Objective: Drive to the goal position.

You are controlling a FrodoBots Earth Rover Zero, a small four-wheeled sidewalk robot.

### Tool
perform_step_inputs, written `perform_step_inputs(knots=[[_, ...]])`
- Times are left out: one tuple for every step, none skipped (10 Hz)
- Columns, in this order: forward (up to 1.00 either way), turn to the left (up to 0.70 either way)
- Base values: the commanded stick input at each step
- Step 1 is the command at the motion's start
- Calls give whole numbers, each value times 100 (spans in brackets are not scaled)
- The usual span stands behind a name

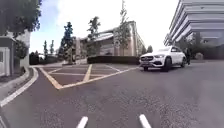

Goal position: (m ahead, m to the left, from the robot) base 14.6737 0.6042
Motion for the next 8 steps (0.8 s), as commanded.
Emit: perform_step_inputs(knots=[[70,0],[70,0],[70,0],[70,0],[70,0],[70,0],[70,0],[70,0]])
